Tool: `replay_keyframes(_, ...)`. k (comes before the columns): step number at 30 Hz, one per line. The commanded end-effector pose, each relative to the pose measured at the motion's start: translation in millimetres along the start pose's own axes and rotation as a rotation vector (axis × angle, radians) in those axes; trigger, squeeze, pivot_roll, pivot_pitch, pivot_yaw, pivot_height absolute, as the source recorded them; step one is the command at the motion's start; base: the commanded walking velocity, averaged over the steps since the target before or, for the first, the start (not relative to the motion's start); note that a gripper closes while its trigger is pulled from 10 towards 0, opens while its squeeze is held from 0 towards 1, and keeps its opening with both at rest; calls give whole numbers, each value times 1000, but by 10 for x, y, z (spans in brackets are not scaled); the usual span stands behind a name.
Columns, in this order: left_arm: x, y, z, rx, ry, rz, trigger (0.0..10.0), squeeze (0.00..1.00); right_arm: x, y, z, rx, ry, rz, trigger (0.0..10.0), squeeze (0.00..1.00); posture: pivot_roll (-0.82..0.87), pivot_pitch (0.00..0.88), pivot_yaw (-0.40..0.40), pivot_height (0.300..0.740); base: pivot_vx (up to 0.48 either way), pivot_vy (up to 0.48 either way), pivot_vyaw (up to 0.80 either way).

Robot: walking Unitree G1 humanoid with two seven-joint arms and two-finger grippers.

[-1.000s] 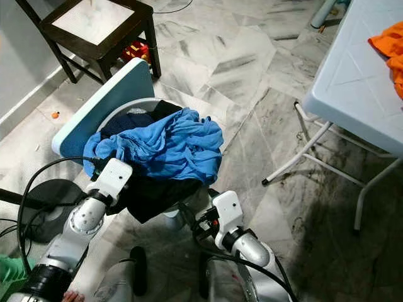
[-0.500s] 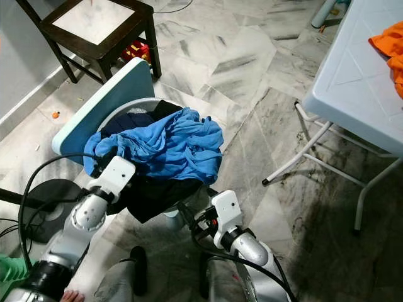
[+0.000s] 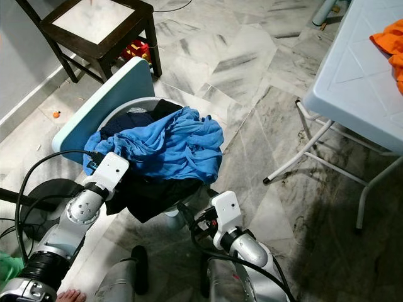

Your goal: Hang hanger

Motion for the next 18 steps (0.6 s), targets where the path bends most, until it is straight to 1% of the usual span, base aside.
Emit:
replay_keyframes(1, 27, -98, 30, -28, -10, 13, 0, 0, -12, -115, 51, -33, -2, -12, 10000, 0, -28, 346, -39, 740, 0, 0, 0)
replay_keyframes(7, -4, -30, 33, 17, 5, 12, 0, 0, -16, -120, 48, -35, 2, -9, 10000, 0, -24, 344, -44, 740, 0, 0, 0)
replay_keyframes(8, -31, 22, 34, 45, 20, 2, 0, 0, -18, -121, 46, -35, 4, -8, 10000, 0, -24, 344, -44, 740, 0, 0, 0)
replay_keyframes(11, -63, 95, 34, 79, 39, -18, 0, 0, -12, -121, 43, -35, 6, -7, 10000, 0, -23, 342, -46, 740, 0, 0, 0)
replay_keyframes(15, -84, 137, 47, 100, 56, -35, 0, 0, -9, -117, 37, -34, 6, -4, 10000, 0, -23, 342, -46, 740, 0, 0, 0)
replay_keyframes(18, -114, 211, 94, 148, 98, -54, 0, 0, -4, -120, 34, -33, 6, -3, 10000, 0, -20, 337, -44, 740, 0, 0, 0)
Point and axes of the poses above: a point about 5 cm out from each wrist's last joint towards the gripper, its own z axis pointing back from the gripper into the wrist, its own y axis along the axis of the wrist's last joint, x = y × z, the point moved 6 cm from there along -z, pointing out of the wrist towards the gripper, and after that the axes turned 10 degrees about z, right-handed, at the moved point
